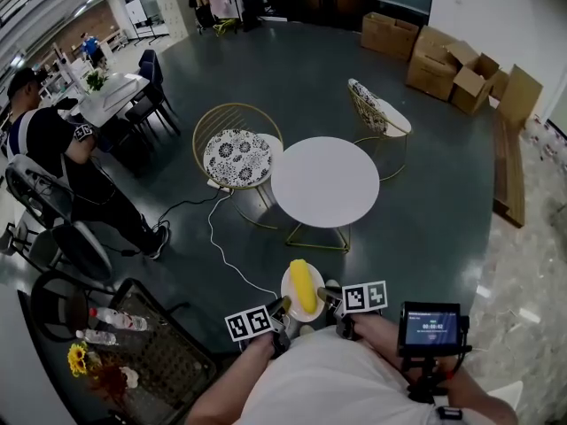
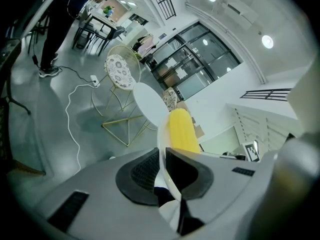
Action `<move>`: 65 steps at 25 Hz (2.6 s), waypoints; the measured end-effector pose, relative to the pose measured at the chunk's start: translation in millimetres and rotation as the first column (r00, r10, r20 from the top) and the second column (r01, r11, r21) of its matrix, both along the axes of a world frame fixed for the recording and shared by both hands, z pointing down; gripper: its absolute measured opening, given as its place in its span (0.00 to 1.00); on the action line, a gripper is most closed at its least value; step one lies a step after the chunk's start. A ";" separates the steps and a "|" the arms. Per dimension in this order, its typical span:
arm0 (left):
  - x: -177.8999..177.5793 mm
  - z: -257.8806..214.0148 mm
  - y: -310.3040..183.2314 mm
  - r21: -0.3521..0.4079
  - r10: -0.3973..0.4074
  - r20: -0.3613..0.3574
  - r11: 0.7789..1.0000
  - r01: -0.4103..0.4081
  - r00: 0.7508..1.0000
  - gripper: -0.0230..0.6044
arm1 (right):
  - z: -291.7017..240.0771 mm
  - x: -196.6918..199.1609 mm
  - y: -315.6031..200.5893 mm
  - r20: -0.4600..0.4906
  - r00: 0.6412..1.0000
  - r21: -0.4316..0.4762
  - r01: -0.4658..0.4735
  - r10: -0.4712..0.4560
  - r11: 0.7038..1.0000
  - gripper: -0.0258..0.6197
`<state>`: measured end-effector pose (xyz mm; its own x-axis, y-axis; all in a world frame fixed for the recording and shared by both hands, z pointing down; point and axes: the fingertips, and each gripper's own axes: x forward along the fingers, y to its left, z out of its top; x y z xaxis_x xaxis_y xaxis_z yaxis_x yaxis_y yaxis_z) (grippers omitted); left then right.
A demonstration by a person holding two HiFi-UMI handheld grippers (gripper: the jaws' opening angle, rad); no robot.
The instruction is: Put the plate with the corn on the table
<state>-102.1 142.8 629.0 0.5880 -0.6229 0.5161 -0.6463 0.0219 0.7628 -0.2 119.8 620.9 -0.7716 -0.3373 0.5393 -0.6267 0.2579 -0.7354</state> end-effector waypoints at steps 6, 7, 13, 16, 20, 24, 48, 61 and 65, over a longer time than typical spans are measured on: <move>3.1 0.2 0.6 -0.004 0.013 -0.001 1.000 -0.013 1.000 0.11 | -2.8 3.2 1.4 0.006 1.000 0.003 -0.014 0.014 1.000 0.13; 3.3 0.5 1.8 -0.007 0.016 0.000 1.000 -0.016 1.000 0.11 | -2.9 3.5 3.1 0.006 1.000 0.000 -0.018 0.018 1.000 0.13; 9.0 5.9 5.0 -0.024 0.029 -0.009 0.999 -0.029 1.000 0.11 | 2.4 8.8 6.7 -0.003 1.000 -0.018 -0.029 0.029 0.999 0.13; 10.0 7.0 5.7 -0.035 0.025 -0.010 0.999 -0.026 1.000 0.11 | 2.5 9.3 7.1 -0.002 1.000 -0.027 -0.026 0.026 0.999 0.13; 5.9 2.8 4.2 -0.045 0.004 -0.005 0.999 -0.004 1.000 0.11 | -1.1 4.4 4.0 0.005 1.000 -0.037 -0.004 0.004 0.999 0.13; 14.8 5.5 6.4 -0.063 0.008 -0.008 0.998 -0.009 1.000 0.11 | 0.3 12.6 6.1 0.006 1.000 -0.053 -0.004 0.004 0.999 0.13; 39.5 -11.2 -111.2 -0.002 -0.090 0.019 0.996 0.090 0.996 0.11 | -17.7 34.8 -122.0 0.075 0.993 0.019 0.087 -0.088 0.996 0.13; 28.4 -8.7 -159.9 -0.007 -0.074 0.028 0.997 0.074 0.997 0.11 | -12.8 25.5 -167.6 0.085 0.994 0.004 0.074 -0.074 0.997 0.13; 16.2 -9.7 -174.2 0.003 -0.047 0.031 0.999 0.047 0.998 0.11 | -14.8 14.7 -179.7 0.083 0.995 0.021 0.055 -0.057 0.998 0.13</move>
<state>-85.9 -31.4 619.2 0.5417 -0.6503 0.5325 -0.6681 0.0513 0.7423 14.5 -59.9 606.0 -0.8318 -0.3014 0.4662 -0.5473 0.3048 -0.7794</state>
